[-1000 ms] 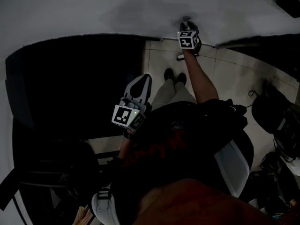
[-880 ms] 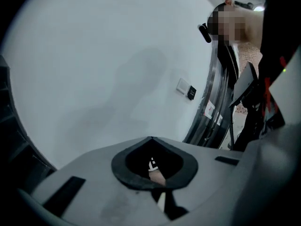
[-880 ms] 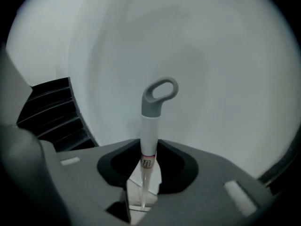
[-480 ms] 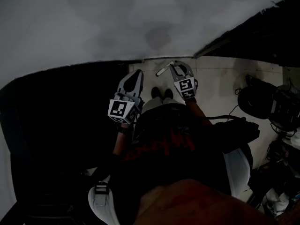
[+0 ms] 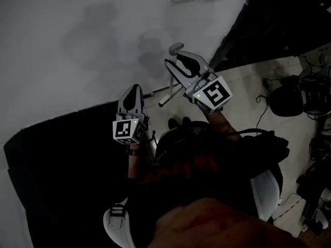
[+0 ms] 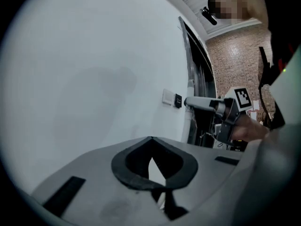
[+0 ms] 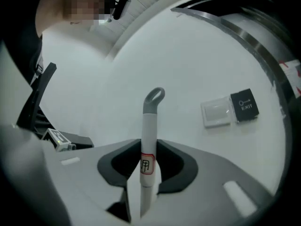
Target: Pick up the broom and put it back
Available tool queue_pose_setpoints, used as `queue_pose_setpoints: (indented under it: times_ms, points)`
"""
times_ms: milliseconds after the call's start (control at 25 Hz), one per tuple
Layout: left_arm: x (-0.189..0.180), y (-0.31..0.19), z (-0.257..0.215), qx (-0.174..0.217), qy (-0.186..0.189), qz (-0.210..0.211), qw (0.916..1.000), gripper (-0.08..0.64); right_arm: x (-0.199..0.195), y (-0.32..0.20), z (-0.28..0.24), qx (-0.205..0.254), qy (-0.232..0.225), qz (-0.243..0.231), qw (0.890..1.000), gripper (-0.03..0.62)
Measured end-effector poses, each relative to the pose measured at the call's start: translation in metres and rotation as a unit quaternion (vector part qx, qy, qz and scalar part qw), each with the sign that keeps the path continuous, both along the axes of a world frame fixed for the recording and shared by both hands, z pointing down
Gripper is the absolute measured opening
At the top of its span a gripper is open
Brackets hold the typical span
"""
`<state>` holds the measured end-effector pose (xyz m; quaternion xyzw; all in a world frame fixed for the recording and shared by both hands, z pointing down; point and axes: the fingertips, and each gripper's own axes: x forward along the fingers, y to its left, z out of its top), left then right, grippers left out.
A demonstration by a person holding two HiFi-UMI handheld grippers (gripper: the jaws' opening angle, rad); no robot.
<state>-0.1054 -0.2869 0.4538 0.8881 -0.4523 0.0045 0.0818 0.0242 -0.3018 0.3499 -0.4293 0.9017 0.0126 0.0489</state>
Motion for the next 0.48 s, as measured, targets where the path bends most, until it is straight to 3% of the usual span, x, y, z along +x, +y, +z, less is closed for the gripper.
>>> queue_pose_setpoints:
  times_ms: [160, 480]
  points:
    - [0.017, 0.003, -0.016, 0.001, 0.010, 0.007, 0.9999, 0.005, 0.005, 0.006, -0.032, 0.026, -0.009, -0.006, 1.000, 0.103]
    - [0.026, 0.008, -0.007, -0.014, 0.014, 0.012, 0.9997, 0.005, 0.014, 0.015, -0.037, 0.034, 0.002, 0.001, 0.999, 0.101]
